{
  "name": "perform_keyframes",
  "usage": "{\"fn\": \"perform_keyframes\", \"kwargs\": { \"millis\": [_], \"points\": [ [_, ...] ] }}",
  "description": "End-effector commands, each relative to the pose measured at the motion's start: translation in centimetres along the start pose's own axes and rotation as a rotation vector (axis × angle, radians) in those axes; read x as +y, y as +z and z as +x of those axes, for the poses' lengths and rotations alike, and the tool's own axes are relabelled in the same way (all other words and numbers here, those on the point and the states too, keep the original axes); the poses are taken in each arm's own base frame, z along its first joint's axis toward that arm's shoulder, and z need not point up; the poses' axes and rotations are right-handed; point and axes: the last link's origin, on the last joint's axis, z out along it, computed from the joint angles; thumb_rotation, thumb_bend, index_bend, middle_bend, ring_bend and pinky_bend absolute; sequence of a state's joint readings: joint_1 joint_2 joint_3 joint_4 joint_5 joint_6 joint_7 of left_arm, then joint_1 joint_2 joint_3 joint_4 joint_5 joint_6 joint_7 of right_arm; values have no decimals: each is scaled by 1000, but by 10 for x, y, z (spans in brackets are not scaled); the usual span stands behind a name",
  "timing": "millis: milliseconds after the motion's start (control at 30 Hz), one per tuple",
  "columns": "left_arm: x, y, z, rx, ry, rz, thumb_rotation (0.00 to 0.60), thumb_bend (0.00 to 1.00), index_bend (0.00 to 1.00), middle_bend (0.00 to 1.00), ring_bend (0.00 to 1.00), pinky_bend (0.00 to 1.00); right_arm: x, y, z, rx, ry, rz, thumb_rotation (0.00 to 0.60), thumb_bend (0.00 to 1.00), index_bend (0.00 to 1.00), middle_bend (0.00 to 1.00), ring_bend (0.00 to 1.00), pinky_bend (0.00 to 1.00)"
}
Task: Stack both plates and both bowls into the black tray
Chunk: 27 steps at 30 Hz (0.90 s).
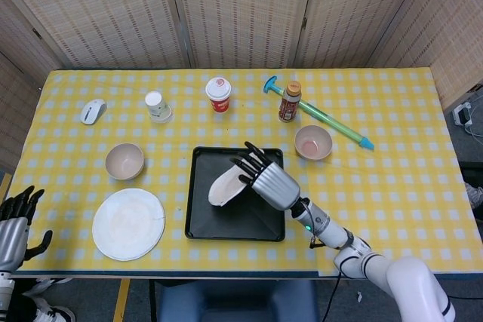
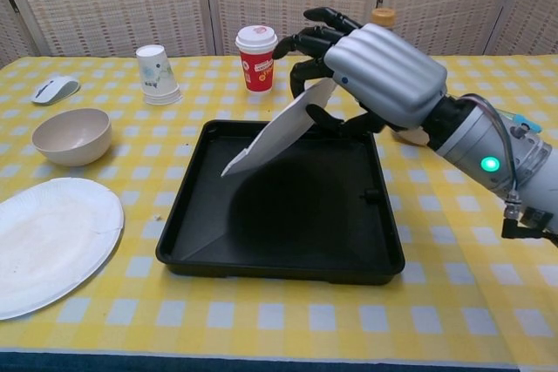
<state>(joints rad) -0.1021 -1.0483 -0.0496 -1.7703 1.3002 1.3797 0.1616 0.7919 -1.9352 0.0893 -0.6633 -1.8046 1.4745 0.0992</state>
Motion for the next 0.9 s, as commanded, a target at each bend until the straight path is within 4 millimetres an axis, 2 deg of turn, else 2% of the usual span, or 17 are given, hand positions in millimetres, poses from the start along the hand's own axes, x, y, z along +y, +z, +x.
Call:
{"fn": "perform_keyframes", "kwargs": {
  "millis": [33,333,433,567,733,800,900],
  "points": [
    [-2,2,0,5,2,4,600,432,30,4,0,0,2,9,-6,-12,17,-19,600,541,653,234,179,0],
    [-8,8,1,20,1,25,600,432,27,4,0,0,3,22,-20,-42,57,-31,600,541,653,234,179,0],
    [-10,9,1,22,-2,26,600,432,8,4,0,0,0,16,-25,-54,74,-25,600,541,654,230,180,0],
    [-11,11,-1,18,3,30,600,432,7,4,0,0,-3,-1,-30,-74,86,-10,600,541,634,210,160,0],
    [-8,12,-2,16,3,14,600,432,0,4,0,0,-4,-20,-33,-122,87,-8,600,540,438,107,82,0],
    [-6,11,-2,18,13,-11,600,433,0,8,0,0,-5,-27,-34,-152,83,-6,600,541,324,39,39,0],
    [-2,11,-4,23,17,-60,600,434,0,26,0,0,-5,-38,-39,-263,81,-11,600,529,180,2,4,0]
  ]
}}
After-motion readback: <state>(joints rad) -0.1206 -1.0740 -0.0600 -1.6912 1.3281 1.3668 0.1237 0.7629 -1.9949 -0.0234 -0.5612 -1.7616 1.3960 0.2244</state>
